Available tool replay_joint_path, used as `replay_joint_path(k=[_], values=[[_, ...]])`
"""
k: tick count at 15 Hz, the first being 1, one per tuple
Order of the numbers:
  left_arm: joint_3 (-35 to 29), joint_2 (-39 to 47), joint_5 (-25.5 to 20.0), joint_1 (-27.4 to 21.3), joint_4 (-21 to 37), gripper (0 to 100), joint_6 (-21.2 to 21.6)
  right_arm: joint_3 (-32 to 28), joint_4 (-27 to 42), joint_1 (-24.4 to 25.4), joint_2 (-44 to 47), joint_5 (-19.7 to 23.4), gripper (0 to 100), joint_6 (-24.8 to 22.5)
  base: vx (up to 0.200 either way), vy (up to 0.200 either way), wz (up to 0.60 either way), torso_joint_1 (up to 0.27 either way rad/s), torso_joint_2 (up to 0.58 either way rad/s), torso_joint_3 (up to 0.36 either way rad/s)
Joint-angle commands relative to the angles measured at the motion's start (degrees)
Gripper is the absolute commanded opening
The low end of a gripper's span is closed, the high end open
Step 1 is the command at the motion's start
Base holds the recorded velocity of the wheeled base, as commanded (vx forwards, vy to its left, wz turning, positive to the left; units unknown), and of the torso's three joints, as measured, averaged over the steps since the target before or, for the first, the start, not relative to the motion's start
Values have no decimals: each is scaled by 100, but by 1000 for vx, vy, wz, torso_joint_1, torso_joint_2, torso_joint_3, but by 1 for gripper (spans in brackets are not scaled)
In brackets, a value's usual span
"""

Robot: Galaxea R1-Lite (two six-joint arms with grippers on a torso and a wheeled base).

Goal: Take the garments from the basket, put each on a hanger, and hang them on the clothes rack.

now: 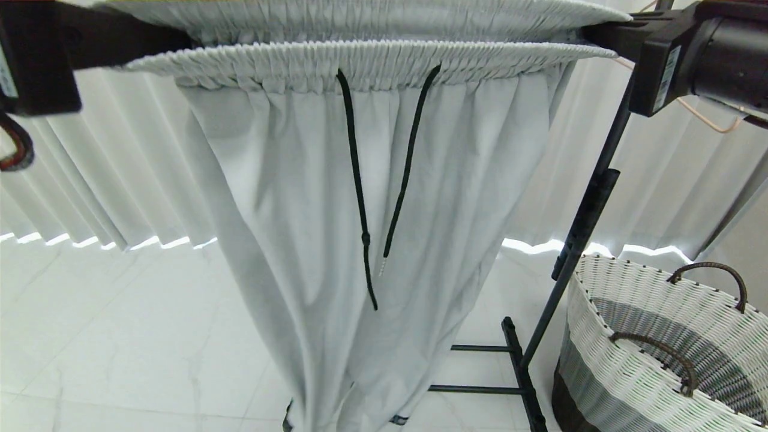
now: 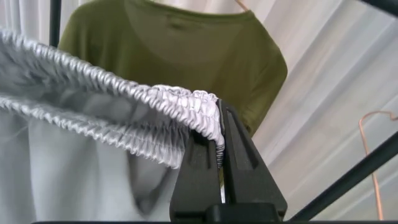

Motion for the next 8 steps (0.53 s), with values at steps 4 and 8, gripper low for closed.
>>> replay_joint_path(k=[4,8], values=[[-406,338,23,-303,86,0,134,-1558,1513,232,-113,-3,0,-181,0,0,0,0,0,0],[-1039,637,40,-295,51,0,125,-1892,2761,223,-509,-29,0,-181,0,0,0,0,0,0]])
